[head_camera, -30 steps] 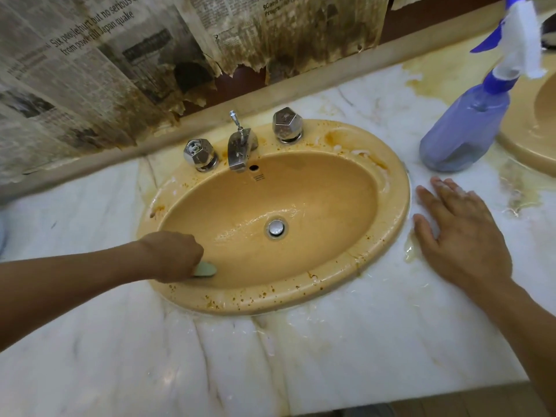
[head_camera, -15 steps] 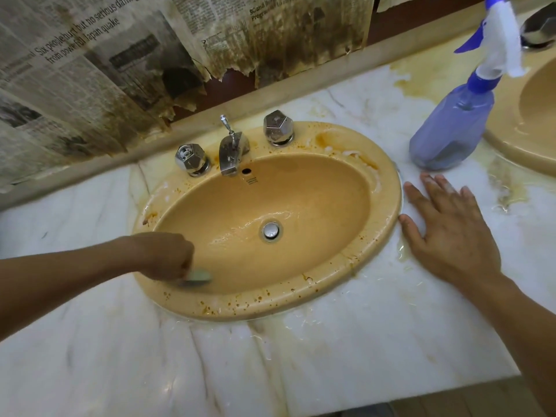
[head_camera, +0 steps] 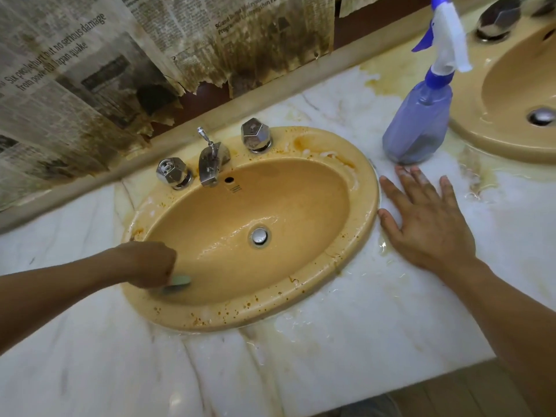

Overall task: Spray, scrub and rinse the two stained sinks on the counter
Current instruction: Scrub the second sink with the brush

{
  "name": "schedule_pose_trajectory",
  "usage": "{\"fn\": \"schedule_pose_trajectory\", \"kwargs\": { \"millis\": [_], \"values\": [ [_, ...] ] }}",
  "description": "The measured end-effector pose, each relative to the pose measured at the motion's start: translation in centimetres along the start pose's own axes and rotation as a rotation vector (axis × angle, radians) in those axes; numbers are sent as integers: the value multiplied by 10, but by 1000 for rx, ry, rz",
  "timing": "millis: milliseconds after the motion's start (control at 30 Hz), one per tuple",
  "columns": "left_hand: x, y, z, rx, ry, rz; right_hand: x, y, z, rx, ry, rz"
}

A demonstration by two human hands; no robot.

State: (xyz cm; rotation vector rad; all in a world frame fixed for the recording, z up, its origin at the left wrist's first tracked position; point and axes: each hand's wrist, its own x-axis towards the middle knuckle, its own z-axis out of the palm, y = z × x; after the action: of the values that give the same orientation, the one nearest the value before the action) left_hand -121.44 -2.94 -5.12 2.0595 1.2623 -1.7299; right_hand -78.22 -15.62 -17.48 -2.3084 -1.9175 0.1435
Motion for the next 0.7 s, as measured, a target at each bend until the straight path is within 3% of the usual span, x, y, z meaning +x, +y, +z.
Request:
{"fn": "schedule_pose_trajectory", "kwargs": {
  "millis": [100, 233, 333, 400, 467, 567, 700],
  "values": [
    [7, 4, 2, 46, 45, -85, 0, -3, -1, 2, -4, -1],
    [25, 71, -14, -404, 86, 236, 0, -2, -3, -11, -16, 3],
    [9, 84, -36, -519, 133, 412, -1, -2, -4, -13, -11, 4],
    [2, 59, -26, -417, 70, 360, -1, -3, -4, -11, -10, 6],
    [-1, 20, -5, -239, -16, 195, 0, -2, -4, -11, -10, 10],
    [6, -16, 16, -195, -22, 17, 1, -2, -3, -13, -10, 8],
    [20, 40, -5, -304, 18, 165, 1, -2, -3, -29, -17, 12]
  ]
}}
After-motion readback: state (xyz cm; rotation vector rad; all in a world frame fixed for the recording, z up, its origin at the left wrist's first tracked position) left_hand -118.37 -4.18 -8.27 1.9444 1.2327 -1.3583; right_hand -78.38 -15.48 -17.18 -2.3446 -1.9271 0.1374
